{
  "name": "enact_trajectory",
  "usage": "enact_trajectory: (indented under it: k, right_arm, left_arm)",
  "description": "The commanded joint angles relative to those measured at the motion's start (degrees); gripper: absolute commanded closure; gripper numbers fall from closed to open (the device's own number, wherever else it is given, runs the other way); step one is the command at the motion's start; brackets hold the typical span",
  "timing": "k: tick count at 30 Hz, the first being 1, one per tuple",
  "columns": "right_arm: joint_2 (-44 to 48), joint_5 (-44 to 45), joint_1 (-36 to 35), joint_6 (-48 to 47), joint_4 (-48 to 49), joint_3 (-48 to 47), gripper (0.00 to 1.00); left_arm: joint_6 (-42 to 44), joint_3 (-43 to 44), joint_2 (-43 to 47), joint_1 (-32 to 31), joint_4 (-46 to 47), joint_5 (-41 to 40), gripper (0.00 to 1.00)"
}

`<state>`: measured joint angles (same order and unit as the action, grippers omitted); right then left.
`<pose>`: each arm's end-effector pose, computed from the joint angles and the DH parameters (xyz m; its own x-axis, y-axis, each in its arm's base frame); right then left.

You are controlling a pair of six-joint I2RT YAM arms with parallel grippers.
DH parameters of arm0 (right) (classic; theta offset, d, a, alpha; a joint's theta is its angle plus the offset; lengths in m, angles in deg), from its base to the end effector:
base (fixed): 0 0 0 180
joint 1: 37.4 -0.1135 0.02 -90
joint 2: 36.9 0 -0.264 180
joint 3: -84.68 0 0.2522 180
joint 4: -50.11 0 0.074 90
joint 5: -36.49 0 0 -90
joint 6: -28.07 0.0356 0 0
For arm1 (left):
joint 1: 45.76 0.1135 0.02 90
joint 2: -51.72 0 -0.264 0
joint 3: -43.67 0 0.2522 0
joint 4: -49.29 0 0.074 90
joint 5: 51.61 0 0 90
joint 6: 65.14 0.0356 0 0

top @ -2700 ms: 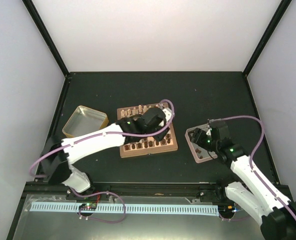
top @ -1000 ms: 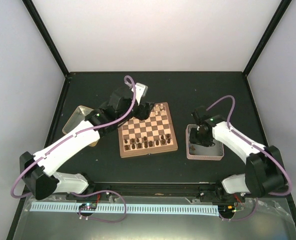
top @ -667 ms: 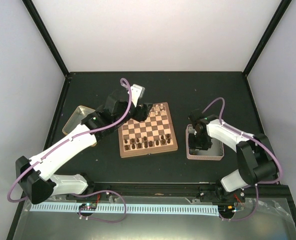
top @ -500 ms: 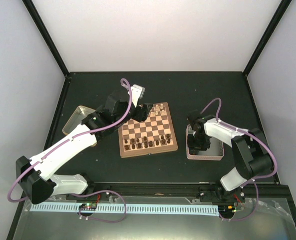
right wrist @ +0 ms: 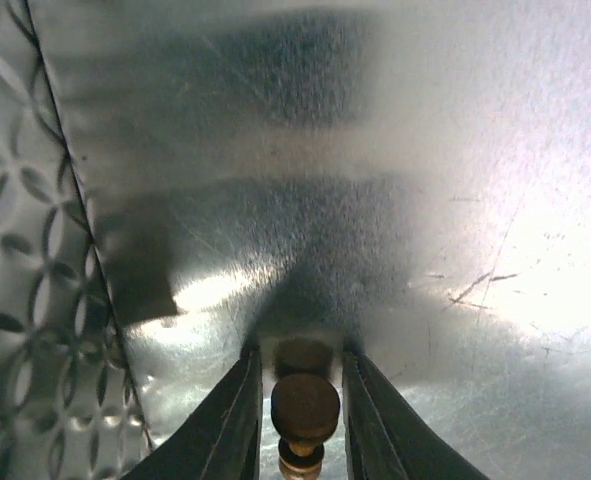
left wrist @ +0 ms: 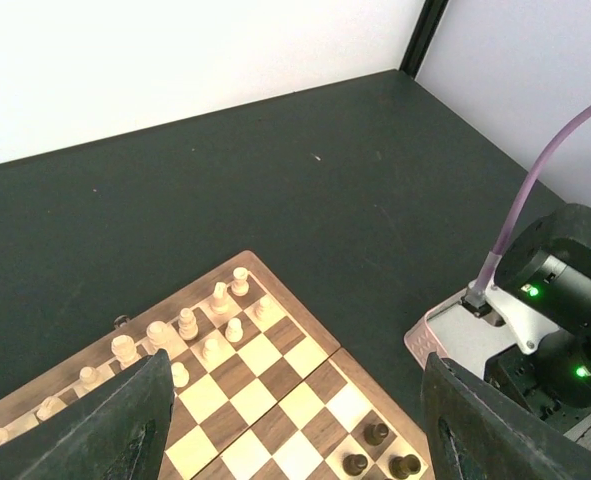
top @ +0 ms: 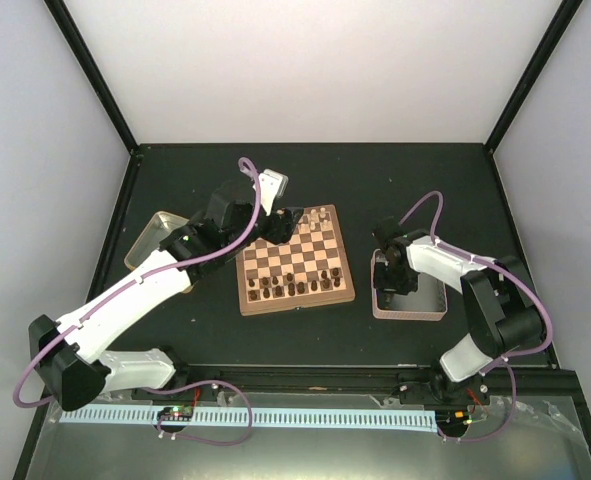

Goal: Set up the chess pieces on the board
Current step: Pick up the chess piece from the storage box, then place the chess piece on the chessboard.

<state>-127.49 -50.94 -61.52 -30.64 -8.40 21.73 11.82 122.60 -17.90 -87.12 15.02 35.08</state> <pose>0.2320 0.1021 0.1512 -0.9888 0.1258 -0.0806 0.1264 0.9920 -0.0034 0.2087 -0.1810 0.3555 -0.4485 0.0948 -0.8887 0.5329 0.8266 -0.1808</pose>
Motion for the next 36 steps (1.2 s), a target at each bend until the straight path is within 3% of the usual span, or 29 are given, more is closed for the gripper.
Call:
enact_trajectory:
  k: [1, 7, 13, 20, 24, 28, 33, 36]
  right_arm:
    - [-0.34, 1.83, 0.03, 1.51, 3.58, 0.03, 0.78]
    - [0.73, 2.15, 0.04, 3.23, 4.29, 0.56, 0.9]
    - [4.83, -0.02, 0.48, 5.88, 2.87, -0.14, 0.92]
    - [13.6, -13.16, 5.35, 13.86, 1.17, -2.98, 0.91]
    - [16.2, -28.69, 6.32, 26.44, 6.91, -2.84, 0.9]
    - [19.15, -40.94, 5.25, 45.75, 22.61, 2.59, 0.9]
    - [20.83, -45.57, 2.6, 65.59, 37.31, 4.54, 0.9]
    - [22.09, -45.13, 1.62, 71.11, 39.11, 3.94, 0.9]
  left_arm:
    - [0.58, -0.21, 1.31, 0.39, 1.31, 0.98, 0.31]
    - [0.47, -0.35, 1.33, 0.4, 1.27, 1.27, 0.31]
    - [-0.4, -0.56, 1.57, 0.35, 0.92, 1.94, 0.3]
    - [-1.91, -3.65, 2.66, 0.34, 4.57, 8.08, 0.25]
    - [-3.96, -7.4, 2.77, -0.89, 10.22, 11.17, 0.24]
    - [-4.21, -9.68, 1.51, -4.07, 15.49, 9.84, 0.24]
    - [-5.61, -10.24, -1.1, -8.09, 17.89, 10.49, 0.28]
    - [-7.86, -9.75, -2.7, -8.62, 18.59, 12.47, 0.35]
